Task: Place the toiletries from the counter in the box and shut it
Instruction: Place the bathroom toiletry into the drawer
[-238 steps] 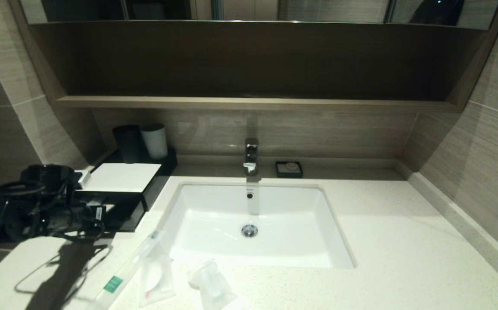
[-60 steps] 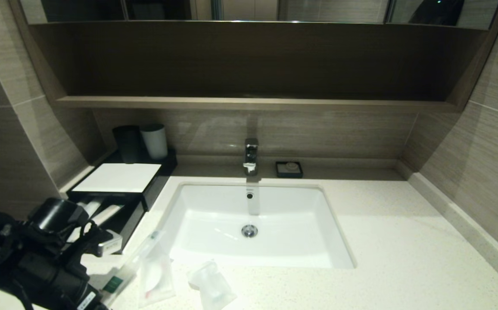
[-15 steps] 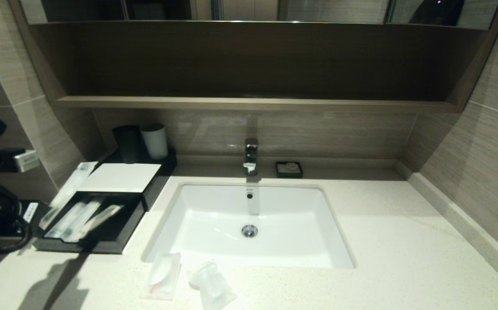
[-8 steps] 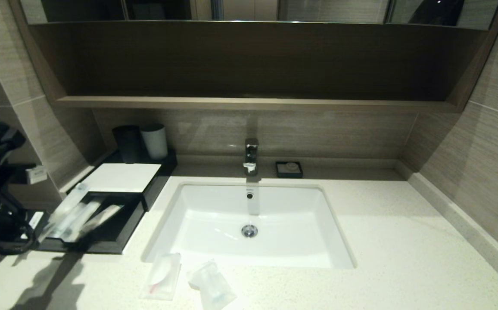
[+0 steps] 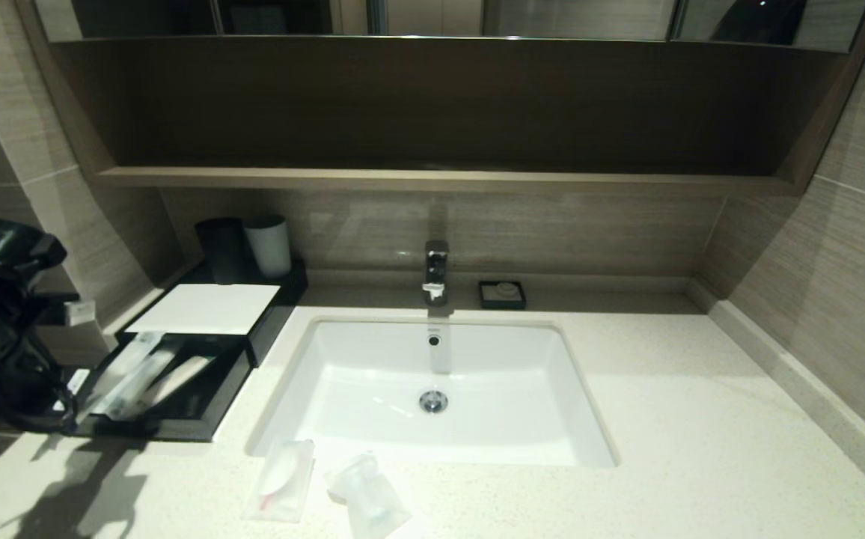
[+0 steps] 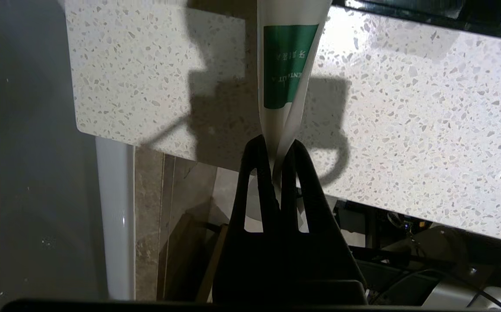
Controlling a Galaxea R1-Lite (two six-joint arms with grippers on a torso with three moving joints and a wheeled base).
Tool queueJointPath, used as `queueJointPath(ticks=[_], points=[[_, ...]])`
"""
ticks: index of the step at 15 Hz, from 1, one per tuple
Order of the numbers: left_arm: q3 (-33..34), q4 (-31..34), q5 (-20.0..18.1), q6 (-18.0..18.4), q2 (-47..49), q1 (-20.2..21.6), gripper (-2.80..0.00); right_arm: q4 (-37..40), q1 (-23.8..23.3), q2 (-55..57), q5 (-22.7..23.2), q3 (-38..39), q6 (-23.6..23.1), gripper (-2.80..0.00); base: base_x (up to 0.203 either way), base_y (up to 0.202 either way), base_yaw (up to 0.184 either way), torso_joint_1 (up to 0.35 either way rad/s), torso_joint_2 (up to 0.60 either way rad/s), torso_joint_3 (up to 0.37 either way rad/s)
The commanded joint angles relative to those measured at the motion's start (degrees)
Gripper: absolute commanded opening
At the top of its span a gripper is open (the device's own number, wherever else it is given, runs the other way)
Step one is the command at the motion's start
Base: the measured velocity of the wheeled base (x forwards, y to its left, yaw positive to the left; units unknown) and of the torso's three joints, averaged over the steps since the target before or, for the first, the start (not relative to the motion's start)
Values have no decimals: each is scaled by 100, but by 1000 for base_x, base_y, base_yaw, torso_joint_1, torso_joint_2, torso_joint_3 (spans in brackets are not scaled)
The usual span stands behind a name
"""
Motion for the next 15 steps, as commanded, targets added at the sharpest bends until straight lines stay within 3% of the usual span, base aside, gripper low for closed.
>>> queueJointPath(ticks=[1,9,15], points=[[-125,42,15,7,285,-1,-280,-2,1,0,1,9,-4,-280,0,0,0,0,0,0],[-86,42,24,-1,500,-10,-280,-2,1,0,1,9,-4,-280,0,0,0,0,0,0],[-411,34,24,8,837,-27,-280,-2,1,0,1,9,-1,-280,0,0,0,0,0,0]])
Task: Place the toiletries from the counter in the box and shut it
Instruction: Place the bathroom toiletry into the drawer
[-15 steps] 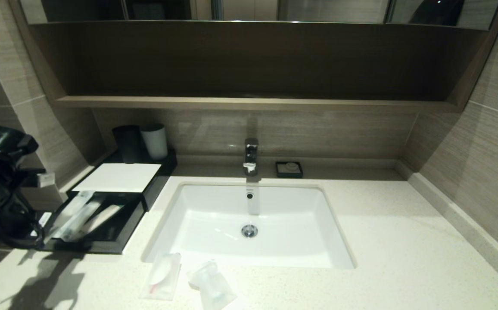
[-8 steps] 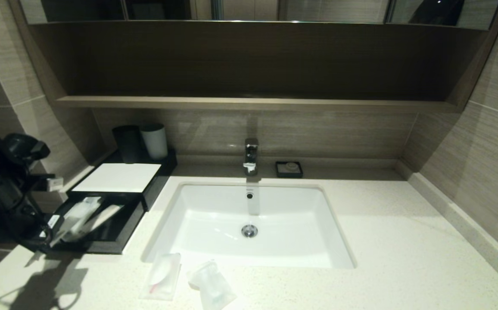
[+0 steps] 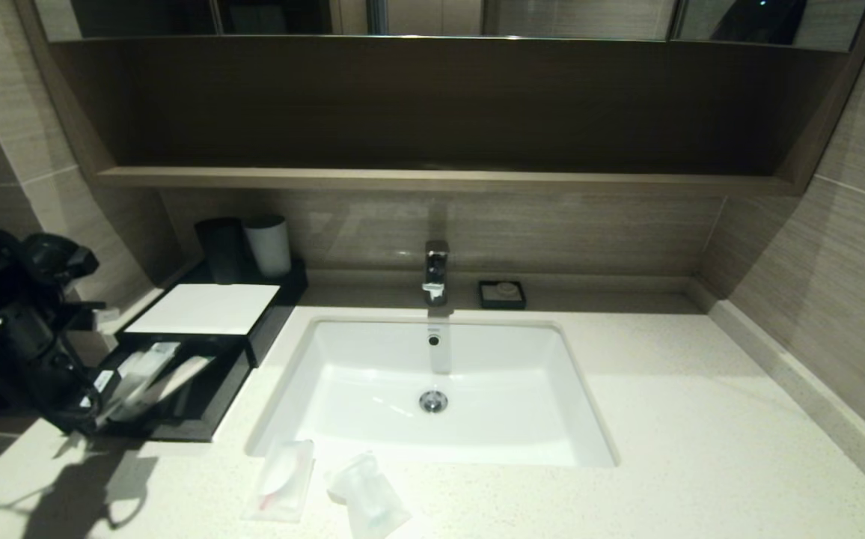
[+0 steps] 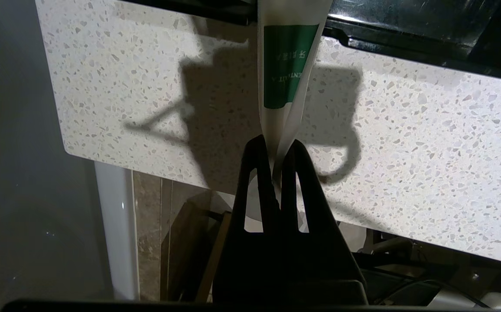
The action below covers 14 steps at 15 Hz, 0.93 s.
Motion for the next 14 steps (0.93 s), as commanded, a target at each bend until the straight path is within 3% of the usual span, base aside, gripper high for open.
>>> queueJointPath(ticks=[1,14], points=[[-154,36,4,8,195,-4,-280,-4,1,0,1,9,-4,-280,0,0,0,0,0,0],[-486,-43,4,17,696,-79,-280,-4,1,0,1,9,-4,-280,0,0,0,0,0,0]])
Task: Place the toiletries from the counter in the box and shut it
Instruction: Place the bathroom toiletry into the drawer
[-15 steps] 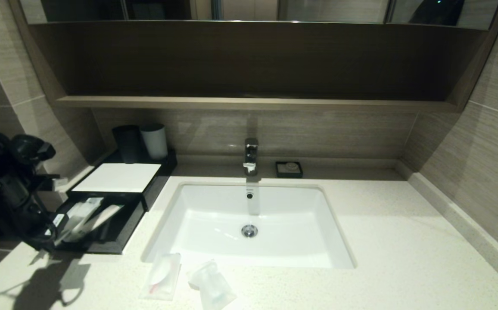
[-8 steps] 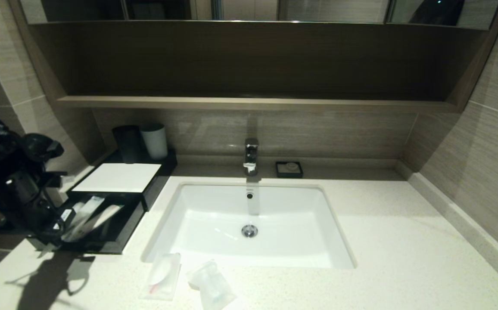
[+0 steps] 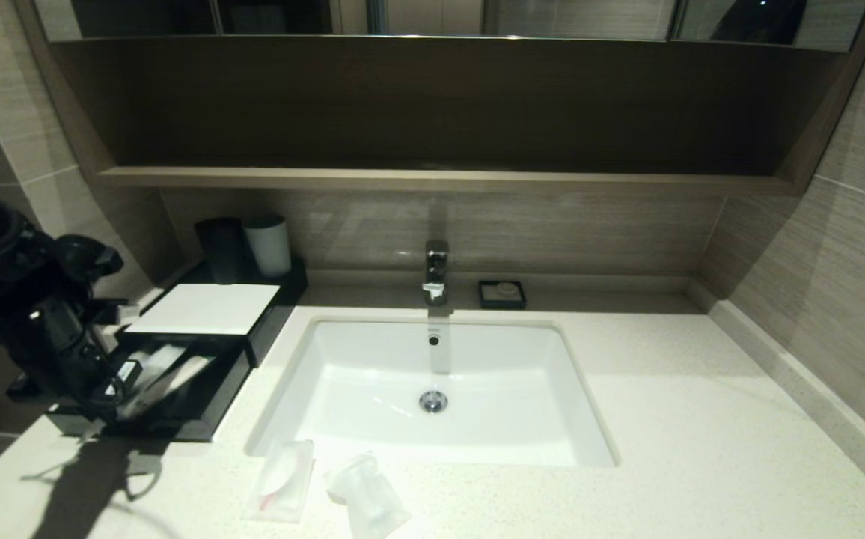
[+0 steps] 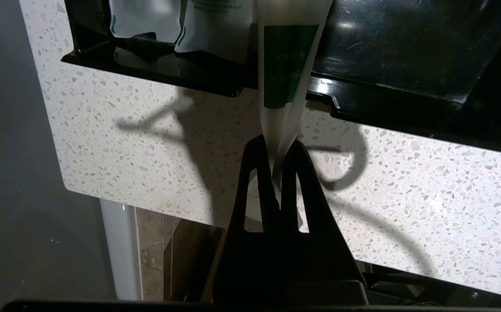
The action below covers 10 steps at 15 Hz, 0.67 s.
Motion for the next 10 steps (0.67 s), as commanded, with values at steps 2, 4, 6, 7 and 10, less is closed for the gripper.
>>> queueJointPath(ticks=[2,4,6,7,10], points=[[-41,-3,4,6,184,-1,-280,-2,1,0,2,9,-4,-280,0,0,0,0,0,0],[-123,-70,4,3,270,1,-280,-2,1,0,2,9,-4,-280,0,0,0,0,0,0],[-201,-122,4,6,310,-2,-280,-2,1,0,2,9,-4,-280,0,0,0,0,0,0],[-240,-149,5,6,330,0,-280,-2,1,0,2,9,-4,-280,0,0,0,0,0,0],[-269,-248,13,6,393,1,-280,-2,1,0,2,9,3,-280,0,0,0,0,0,0]])
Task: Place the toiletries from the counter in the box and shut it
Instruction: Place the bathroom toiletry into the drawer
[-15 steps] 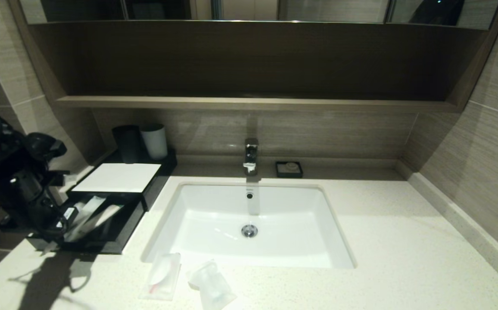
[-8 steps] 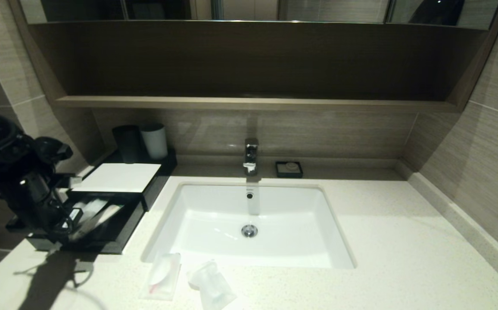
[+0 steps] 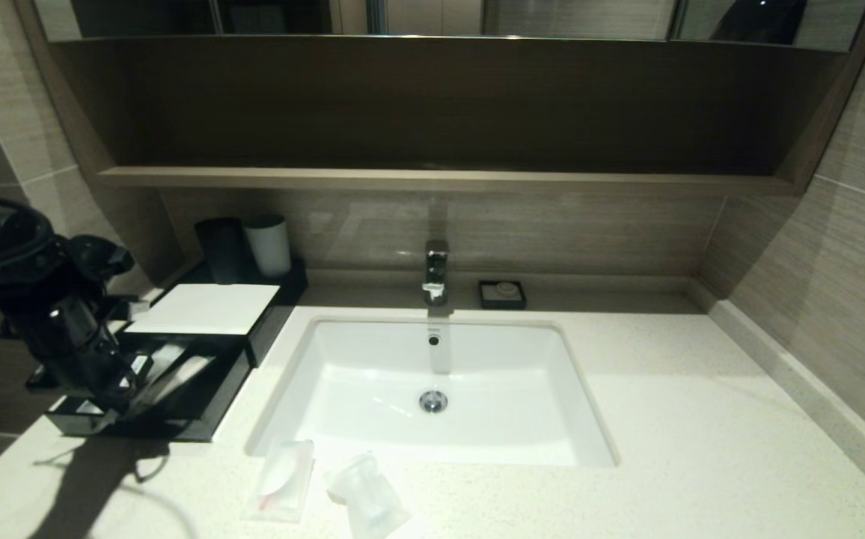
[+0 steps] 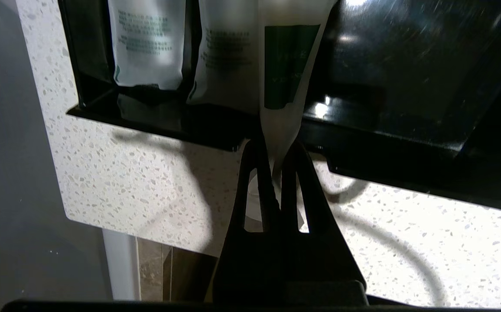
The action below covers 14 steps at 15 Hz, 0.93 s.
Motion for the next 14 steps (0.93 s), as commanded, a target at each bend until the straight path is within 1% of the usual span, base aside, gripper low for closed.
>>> queueJointPath(ticks=[1,11,14], points=[[-26,-24,7,4,83,5,-280,-3,1,0,1,9,-4,-280,0,0,0,0,0,0],[-57,-549,20,4,317,-64,-280,-3,1,0,1,9,-4,-280,0,0,0,0,0,0],[-57,-729,188,-3,417,-81,-280,-3,1,0,1,9,-4,-280,0,0,0,0,0,0]])
